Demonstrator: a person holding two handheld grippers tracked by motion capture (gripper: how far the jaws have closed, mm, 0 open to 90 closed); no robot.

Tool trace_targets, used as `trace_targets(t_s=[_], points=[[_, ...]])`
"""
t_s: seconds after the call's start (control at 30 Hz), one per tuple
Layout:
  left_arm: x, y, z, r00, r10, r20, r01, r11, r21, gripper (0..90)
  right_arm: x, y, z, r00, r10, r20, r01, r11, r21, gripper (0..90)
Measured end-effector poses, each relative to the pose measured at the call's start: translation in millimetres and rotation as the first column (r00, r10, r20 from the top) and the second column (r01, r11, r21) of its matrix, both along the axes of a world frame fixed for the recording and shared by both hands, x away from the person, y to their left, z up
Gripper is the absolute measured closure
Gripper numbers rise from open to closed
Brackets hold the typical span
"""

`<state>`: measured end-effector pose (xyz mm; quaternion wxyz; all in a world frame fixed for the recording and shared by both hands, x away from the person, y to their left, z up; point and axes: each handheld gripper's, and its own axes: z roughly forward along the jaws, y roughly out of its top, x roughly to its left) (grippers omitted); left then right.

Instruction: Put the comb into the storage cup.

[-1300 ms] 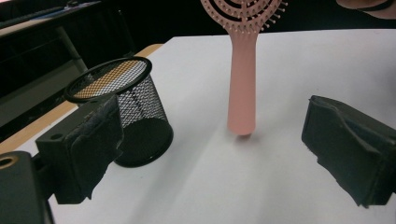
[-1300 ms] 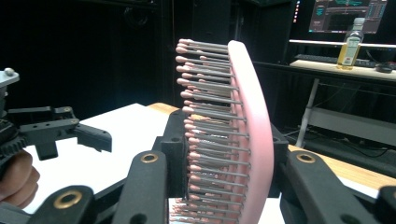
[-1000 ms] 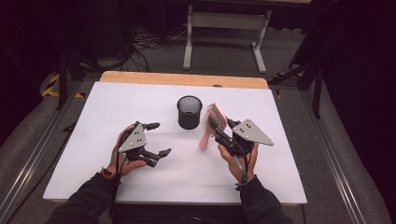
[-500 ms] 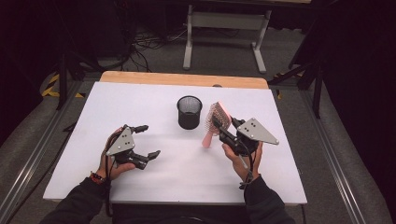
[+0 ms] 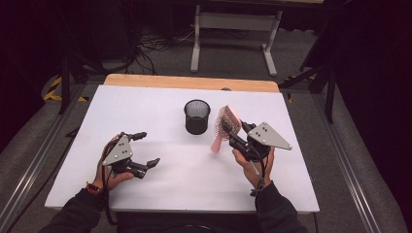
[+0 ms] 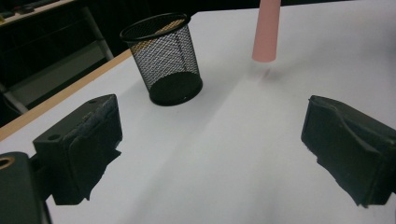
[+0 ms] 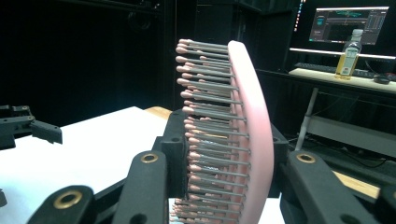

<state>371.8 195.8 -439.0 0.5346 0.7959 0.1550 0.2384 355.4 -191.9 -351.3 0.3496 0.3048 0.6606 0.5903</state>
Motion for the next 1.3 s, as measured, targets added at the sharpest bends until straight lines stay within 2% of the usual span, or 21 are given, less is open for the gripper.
trace_targets(t_s=[0.17, 0.27, 0.7, 0.8, 0.87, 1.1, 1.3], points=[[-3.5, 11.7, -0.7, 0.9999, 0.014, -0.006, -0.014, 0.9998, -0.014, 5.8, 0.9, -1.4, 1.4, 1.0000, 0.003, 0.002, -0.003, 1.000, 0.006, 64.0], [-5.7, 17.0, -1.0, 0.9997, 0.022, -0.014, -0.022, 0.9991, -0.037, 5.8, 1.1, -1.2, 2.6, 1.0000, 0.006, 0.004, -0.006, 1.000, 0.003, 63.9], [-13.9, 29.9, -6.4, 0.9986, 0.051, -0.015, -0.051, 0.9979, -0.040, 5.3, 2.8, -4.1, 8.8, 0.9999, 0.011, 0.011, -0.011, 1.000, 0.017, 63.9], [-16.2, 33.4, -7.0, 0.9978, 0.062, -0.023, -0.063, 0.9964, -0.056, 5.2, 3.7, -5.3, 13.0, 0.9998, 0.014, 0.016, -0.015, 1.000, 0.024, 64.0], [-17.3, 34.8, -6.8, 0.9971, 0.074, -0.018, -0.075, 0.9959, -0.052, 5.4, 4.3, -6.0, 15.5, 0.9997, 0.022, 0.010, -0.023, 0.999, 0.041, 64.0], [-19.9, 37.5, -8.9, 0.9972, 0.067, -0.031, -0.069, 0.9959, -0.058, 5.4, 9.2, -7.1, 23.1, 0.9995, 0.024, 0.022, -0.024, 0.999, 0.029, 64.0], [-21.7, 37.2, -10.4, 0.9970, 0.072, -0.030, -0.074, 0.9957, -0.057, 5.9, 20.4, -9.0, 35.2, 0.9988, 0.045, 0.020, -0.046, 0.999, 0.019, 64.0]])
